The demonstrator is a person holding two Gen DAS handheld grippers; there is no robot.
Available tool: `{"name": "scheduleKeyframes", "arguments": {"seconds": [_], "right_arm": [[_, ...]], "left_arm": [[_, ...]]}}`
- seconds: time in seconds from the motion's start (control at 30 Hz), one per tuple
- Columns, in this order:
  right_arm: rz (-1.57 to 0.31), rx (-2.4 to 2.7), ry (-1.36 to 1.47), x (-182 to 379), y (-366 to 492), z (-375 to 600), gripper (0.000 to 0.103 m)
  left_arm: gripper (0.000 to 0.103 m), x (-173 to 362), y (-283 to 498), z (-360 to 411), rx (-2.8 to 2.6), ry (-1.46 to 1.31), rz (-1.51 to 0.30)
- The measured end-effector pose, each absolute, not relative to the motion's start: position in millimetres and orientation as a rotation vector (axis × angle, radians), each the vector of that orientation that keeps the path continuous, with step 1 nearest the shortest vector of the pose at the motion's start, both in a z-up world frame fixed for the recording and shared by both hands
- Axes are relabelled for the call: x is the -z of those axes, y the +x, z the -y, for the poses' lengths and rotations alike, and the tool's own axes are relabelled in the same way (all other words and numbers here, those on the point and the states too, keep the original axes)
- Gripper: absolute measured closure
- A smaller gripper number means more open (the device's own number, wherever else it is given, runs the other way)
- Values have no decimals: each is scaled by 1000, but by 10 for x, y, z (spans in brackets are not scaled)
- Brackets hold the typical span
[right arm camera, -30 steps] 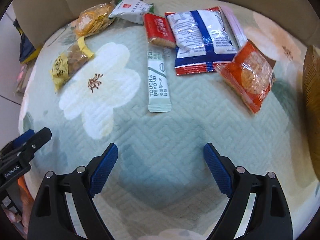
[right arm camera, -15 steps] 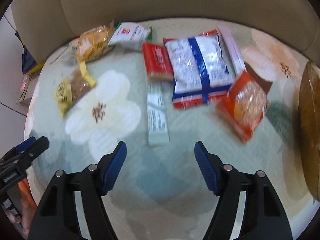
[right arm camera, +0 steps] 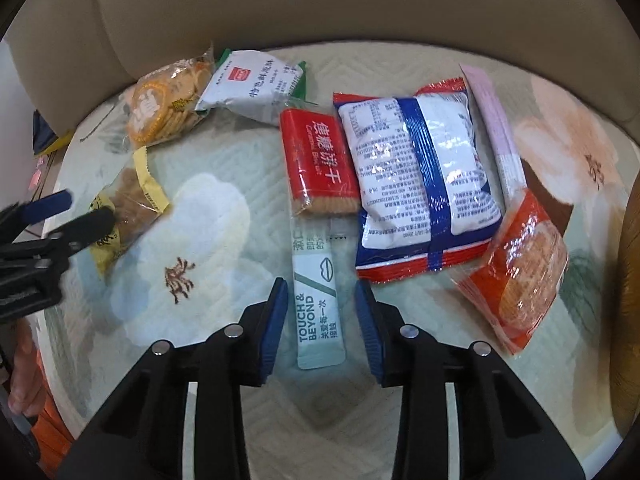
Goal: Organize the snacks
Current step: 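Move both tools back toward the yellow peanut bag and mouthwash stick, then grasp the mouthwash stick with right tool while left tool grasps yellow peanut bag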
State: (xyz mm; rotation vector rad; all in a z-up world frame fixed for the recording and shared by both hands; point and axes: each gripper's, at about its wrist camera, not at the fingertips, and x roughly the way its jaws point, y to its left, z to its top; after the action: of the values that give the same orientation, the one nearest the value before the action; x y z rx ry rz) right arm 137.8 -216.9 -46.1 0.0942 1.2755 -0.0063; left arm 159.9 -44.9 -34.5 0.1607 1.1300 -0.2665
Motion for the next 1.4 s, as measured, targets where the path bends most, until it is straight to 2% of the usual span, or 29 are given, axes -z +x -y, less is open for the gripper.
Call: {"name": "scheduleKeyframes", "arguments": {"seconds": [0.07, 0.1, 0.17, 0.27, 0.37, 0.4, 0.47, 0.5, 0.63, 0.8, 0.87, 0.9, 1.03, 1.1, 1.17, 1.27, 1.3, 1.33, 1.4], "right_arm": [[-1270, -4, 79, 448, 1356, 2192, 78], [-1269, -9, 78, 480, 1408, 2098, 79], [-1268, -16, 84, 478, 1379, 2094, 82], [-1268, -17, 82, 460, 1355, 2112, 83], [-1276, -36, 95, 441, 1331, 2104, 84], [-1278, -44, 104, 423, 1306, 2120, 84], [-1287, -64, 121, 404, 1236, 2147, 84], [-1293, -70, 123, 404, 1210, 2149, 84], [-1324, -112, 136, 390, 1023, 2181, 84], [-1376, -129, 124, 377, 682, 2231, 84], [-1399, -137, 134, 390, 599, 2260, 84], [-1411, -140, 135, 394, 525, 2263, 84], [-1429, -150, 110, 381, 282, 2223, 82], [-1432, -147, 101, 406, 214, 2191, 82], [-1427, -141, 99, 402, 198, 2161, 80], [-1427, -145, 127, 374, 228, 2159, 69], [-1424, -143, 122, 352, 219, 2205, 62], [-1418, -138, 114, 343, 240, 2216, 55], [-1408, -134, 106, 326, 286, 2215, 54]], "left_arm": [[15, 430, 1627, 534, 281, 188, -1145], [24, 473, 1635, 561, 293, 191, -1159], [28, 519, 1615, 595, 300, 196, -1170], [27, 554, 1561, 640, 307, 215, -1181], [21, 600, 1483, 711, 298, 254, -1183], [24, 612, 1466, 735, 285, 267, -1180], [49, 588, 1435, 747, 292, 234, -1180], [52, 558, 1416, 756, 292, 216, -1180], [55, 476, 1219, 796, 267, 231, -1159], [56, 289, 860, 598, 295, 60, -1179], [70, 223, 732, 531, 306, -9, -1180], [71, 214, 690, 517, 316, -39, -1191], [72, 263, 498, 559, 318, -43, -1218], [69, 326, 380, 567, 317, -20, -1213], [61, 348, 364, 518, 324, -36, -1205], [37, 346, 356, 378, 298, -53, -1188], [26, 347, 355, 347, 282, -61, -1179], [24, 358, 359, 315, 276, -67, -1176], [24, 406, 407, 331, 269, -62, -1189]]}}
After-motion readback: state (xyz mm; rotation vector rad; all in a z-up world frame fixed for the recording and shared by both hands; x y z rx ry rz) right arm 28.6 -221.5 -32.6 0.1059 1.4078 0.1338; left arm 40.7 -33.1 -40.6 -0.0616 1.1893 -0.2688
